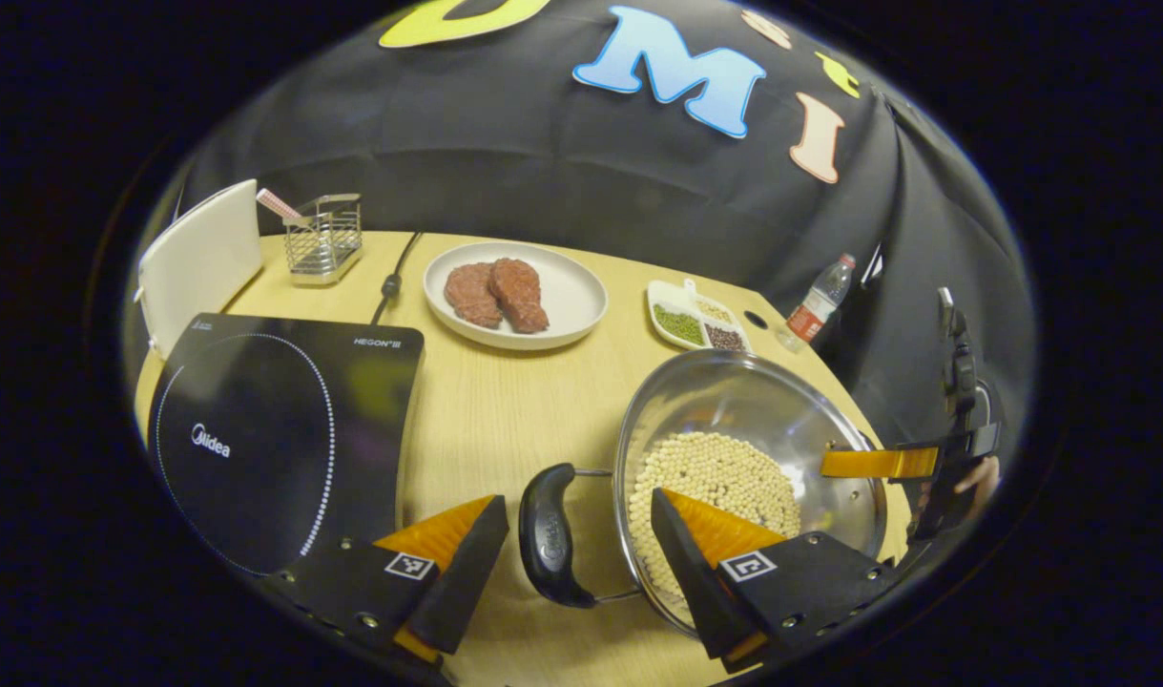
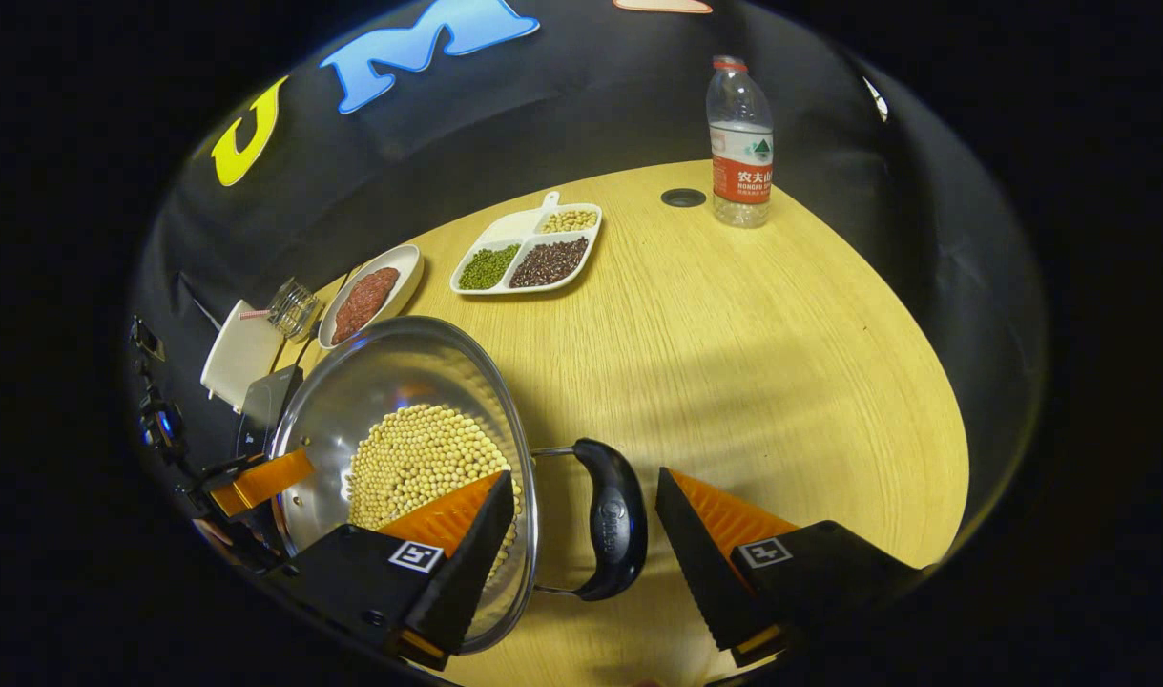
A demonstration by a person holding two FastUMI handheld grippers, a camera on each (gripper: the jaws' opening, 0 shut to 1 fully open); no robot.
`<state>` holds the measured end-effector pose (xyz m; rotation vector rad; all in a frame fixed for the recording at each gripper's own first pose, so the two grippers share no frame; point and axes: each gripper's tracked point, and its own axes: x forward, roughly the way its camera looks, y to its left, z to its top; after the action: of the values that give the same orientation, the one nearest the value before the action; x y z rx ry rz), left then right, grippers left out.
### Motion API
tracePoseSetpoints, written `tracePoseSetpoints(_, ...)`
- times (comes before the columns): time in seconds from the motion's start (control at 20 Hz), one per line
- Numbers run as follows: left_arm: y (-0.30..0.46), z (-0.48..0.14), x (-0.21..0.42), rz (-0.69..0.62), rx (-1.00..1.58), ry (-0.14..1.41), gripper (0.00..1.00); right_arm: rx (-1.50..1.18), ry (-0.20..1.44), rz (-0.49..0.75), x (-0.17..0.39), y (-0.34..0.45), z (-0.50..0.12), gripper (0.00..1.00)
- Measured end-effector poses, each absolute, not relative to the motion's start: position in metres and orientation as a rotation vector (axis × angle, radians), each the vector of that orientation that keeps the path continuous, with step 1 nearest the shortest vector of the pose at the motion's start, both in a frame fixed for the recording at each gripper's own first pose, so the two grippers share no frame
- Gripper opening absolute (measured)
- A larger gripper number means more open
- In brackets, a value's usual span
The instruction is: First push the handle of the pot to place it horizontally, then grasp the pot with both hands and set it on the induction cooktop.
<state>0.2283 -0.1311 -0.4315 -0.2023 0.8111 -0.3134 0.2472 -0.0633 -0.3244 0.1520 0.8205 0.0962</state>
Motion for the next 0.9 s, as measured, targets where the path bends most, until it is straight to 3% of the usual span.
tracePoseSetpoints(0.05,-0.1335,-0.4322,0.2288,-0.319,-0.204,0.812,0.92,0.154,0.818,0.093,0.2485,-0.0630,-0.3257,0.87)
tracePoseSetpoints(0.1,-0.1348,-0.4334,0.2298,-0.324,-0.202,0.812,0.81,0.154,0.820,0.094,0.2477,-0.0625,-0.3266,0.84)
tracePoseSetpoints(0.15,-0.1368,-0.4346,0.2309,-0.333,-0.200,0.816,0.77,0.150,0.824,0.094,0.2469,-0.0625,-0.3292,0.75)
tracePoseSetpoints(0.2,-0.1384,-0.4359,0.2316,-0.342,-0.195,0.821,0.77,0.144,0.825,0.093,0.2472,-0.0626,-0.3302,0.76)
tracePoseSetpoints(0.25,-0.1351,-0.4372,0.2326,-0.328,-0.175,0.822,0.77,0.136,0.827,0.092,0.2480,-0.0626,-0.3324,0.83)
tracePoseSetpoints(0.4,-0.1355,-0.4394,0.2335,-0.331,-0.200,0.834,0.59,0.130,0.821,0.081,0.2471,-0.0651,-0.3346,0.66)
tracePoseSetpoints(0.45,-0.1355,-0.4399,0.2337,-0.331,-0.203,0.833,0.59,0.135,0.821,0.080,0.2483,-0.0637,-0.3343,0.62)
tracePoseSetpoints(0.9,-0.1355,-0.4400,0.2338,-0.330,-0.176,0.847,0.55,0.130,0.833,0.066,0.2437,-0.0655,-0.3338,0.55)
